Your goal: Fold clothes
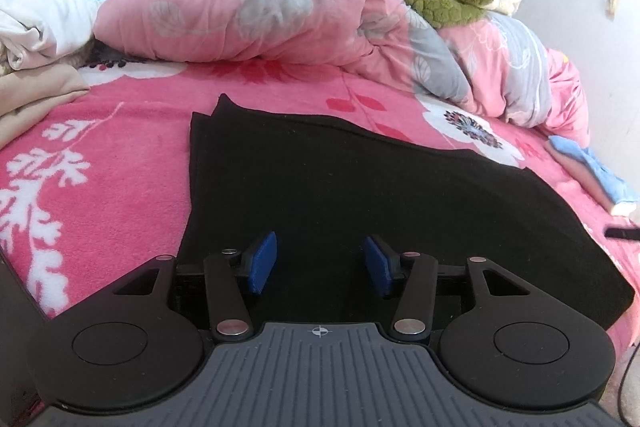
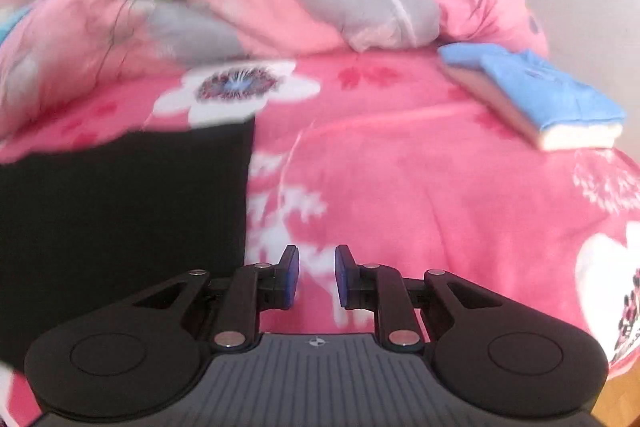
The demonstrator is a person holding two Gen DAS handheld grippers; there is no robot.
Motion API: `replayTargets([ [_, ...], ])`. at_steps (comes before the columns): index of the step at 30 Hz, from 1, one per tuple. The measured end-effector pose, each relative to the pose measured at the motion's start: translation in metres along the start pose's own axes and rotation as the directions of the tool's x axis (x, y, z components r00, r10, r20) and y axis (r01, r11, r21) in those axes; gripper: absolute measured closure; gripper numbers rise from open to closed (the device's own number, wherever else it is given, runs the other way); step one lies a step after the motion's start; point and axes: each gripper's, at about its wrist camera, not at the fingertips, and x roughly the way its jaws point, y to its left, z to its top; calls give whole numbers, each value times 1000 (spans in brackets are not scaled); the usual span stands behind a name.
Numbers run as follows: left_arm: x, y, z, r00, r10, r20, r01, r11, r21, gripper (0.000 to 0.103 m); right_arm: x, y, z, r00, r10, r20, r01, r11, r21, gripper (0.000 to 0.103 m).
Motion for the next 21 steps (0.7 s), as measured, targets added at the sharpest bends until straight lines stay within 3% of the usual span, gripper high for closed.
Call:
replayTargets([
  [5, -2, 0, -2, 1000, 10, 10, -10, 1000, 13, 53, 37, 49, 20, 979, 206, -13, -206, 973, -102, 83],
  [7, -3, 2, -5, 1000, 1, 22, -1, 1000, 7, 53, 60, 33, 22, 990, 134, -41, -137, 987, -79, 82],
  [9, -4, 5, -8, 999, -10, 36, 10, 1000, -1, 53, 68, 0, 22, 998, 30, -59, -29, 999, 25, 80],
  [11, -4, 6, -9, 999, -14, 44, 14, 1000, -2, 53, 61, -24, 28, 992, -103, -76, 112, 986, 124, 81],
  [12, -4, 6, -9, 999, -15, 47, 15, 1000, -5, 53, 55, -20, 33, 992, -109, -57, 115, 986, 123, 81],
  [14, -5, 6, -9, 999, -14, 50, 14, 1000, -7, 53, 41, -6, 43, 997, -79, -8, 80, 991, 109, 81],
  [16, -6, 6, -9, 999, -11, 52, 12, 1000, -10, 53, 41, 28, 53, 999, 48, 12, -49, 996, 81, 80],
  [21, -9, 8, -14, 998, -17, 66, 17, 1000, -6, 53, 98, 76, 65, 986, 135, -96, -129, 989, 71, 80],
])
